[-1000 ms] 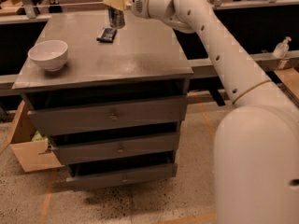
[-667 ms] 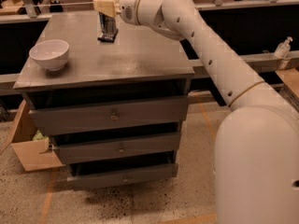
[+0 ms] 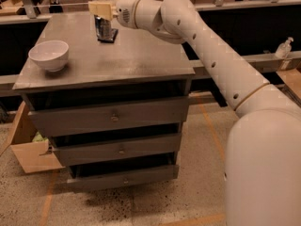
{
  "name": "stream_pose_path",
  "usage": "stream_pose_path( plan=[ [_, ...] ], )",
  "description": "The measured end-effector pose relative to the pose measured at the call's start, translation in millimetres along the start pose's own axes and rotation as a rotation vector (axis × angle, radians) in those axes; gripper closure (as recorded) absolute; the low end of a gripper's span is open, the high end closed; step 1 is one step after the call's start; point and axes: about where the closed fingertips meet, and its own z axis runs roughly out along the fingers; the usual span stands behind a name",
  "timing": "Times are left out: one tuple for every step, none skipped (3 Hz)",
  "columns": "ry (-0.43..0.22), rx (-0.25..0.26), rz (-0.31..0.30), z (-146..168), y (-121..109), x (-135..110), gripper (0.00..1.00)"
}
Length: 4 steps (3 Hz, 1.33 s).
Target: Move redbull can near white bowl
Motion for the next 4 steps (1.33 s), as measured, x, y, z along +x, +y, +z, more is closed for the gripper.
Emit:
stream_pose_path(
  plan=[
    [0.009,-0.016,0.022,6,22,5,1.00],
    [0.023,-0.032,0.011,18,33,16,1.00],
    [0.039,-0.033,-0.034,35,32,31,1.00],
    [0.039,-0.042,-0.057,54,36,46,1.00]
  ],
)
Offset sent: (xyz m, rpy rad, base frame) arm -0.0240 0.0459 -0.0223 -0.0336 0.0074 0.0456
